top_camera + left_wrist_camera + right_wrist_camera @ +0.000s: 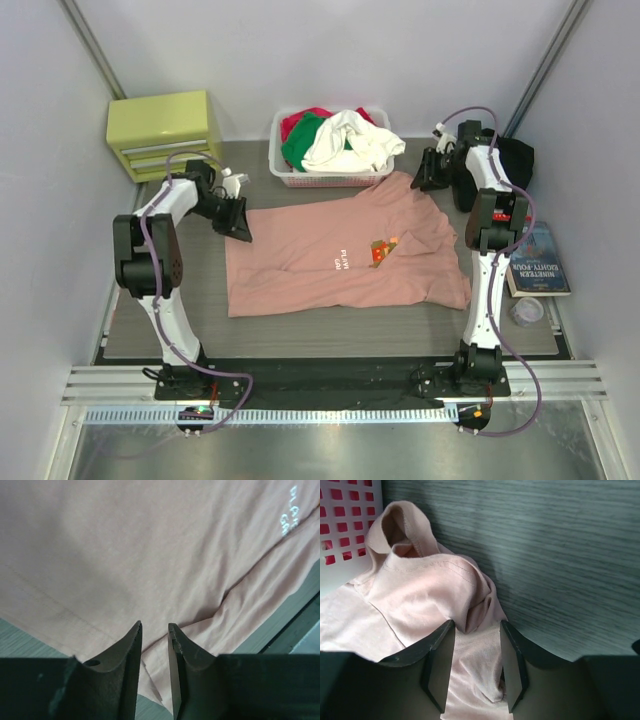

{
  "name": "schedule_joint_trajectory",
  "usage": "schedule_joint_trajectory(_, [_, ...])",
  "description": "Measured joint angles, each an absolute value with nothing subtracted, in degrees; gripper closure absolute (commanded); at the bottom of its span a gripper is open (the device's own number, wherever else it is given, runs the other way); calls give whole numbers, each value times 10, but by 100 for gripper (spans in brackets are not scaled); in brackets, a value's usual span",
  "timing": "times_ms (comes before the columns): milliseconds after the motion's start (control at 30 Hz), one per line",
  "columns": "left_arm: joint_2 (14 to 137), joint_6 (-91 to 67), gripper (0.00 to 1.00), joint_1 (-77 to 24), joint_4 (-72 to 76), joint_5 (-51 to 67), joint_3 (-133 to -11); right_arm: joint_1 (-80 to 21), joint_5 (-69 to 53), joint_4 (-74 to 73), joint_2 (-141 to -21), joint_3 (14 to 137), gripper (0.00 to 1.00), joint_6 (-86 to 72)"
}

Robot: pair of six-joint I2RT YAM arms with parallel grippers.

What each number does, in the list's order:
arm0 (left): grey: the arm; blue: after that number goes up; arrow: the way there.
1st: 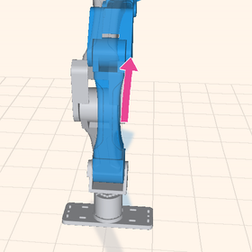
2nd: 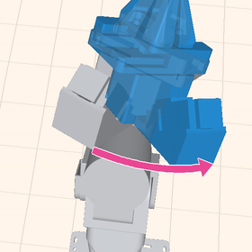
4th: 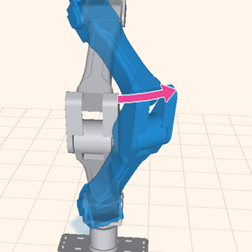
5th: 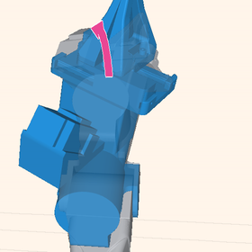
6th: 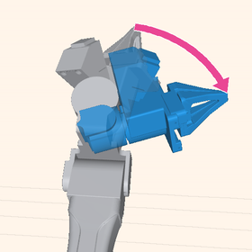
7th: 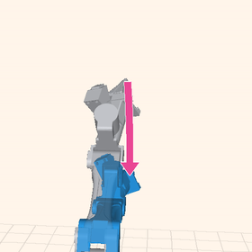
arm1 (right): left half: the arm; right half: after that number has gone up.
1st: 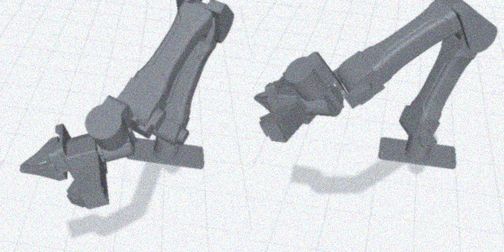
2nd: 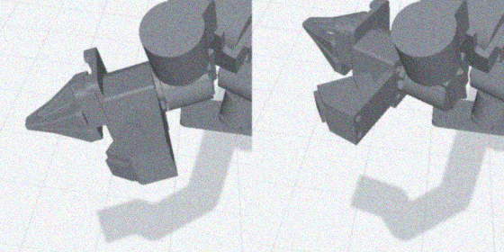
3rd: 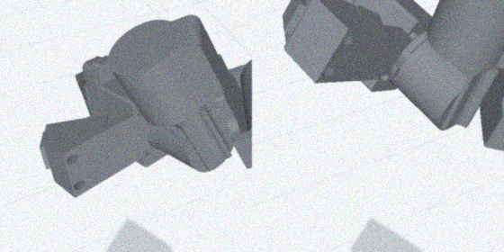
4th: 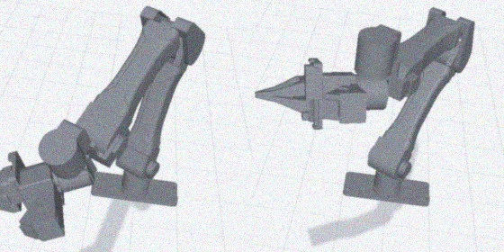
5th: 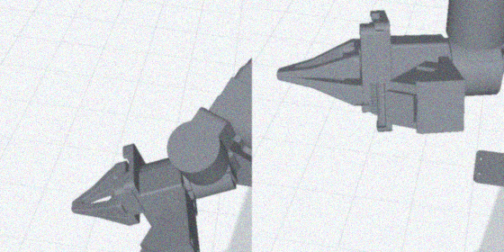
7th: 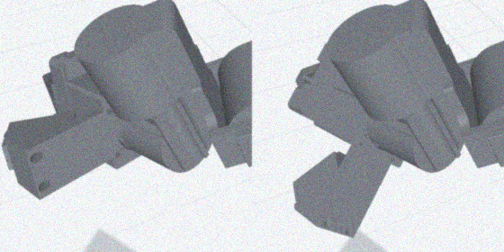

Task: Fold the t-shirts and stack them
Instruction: Fold the other side of the tshirt into a rectangle

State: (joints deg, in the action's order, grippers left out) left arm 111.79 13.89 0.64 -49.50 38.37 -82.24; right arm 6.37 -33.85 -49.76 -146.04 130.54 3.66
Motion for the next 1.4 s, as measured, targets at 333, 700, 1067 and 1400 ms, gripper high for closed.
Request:
schedule_joint_trajectory(333, [1159,140,71,6,-431,285,-823,64,-336,-485,-1480,1336,51,33])
schedule_joint_trajectory(700, [1153,108,70,45,-335,196,-817,66,-348,-470,-1482,1333,52,30])
schedule_joint_trajectory(1067, [1142,89,69,67,-293,178,-828,69,-367,-448,-1479,1313,51,29])
schedule_joint_trajectory(1400, [1109,94,69,69,-284,181,-799,95,-363,-393,-1405,1187,49,32])
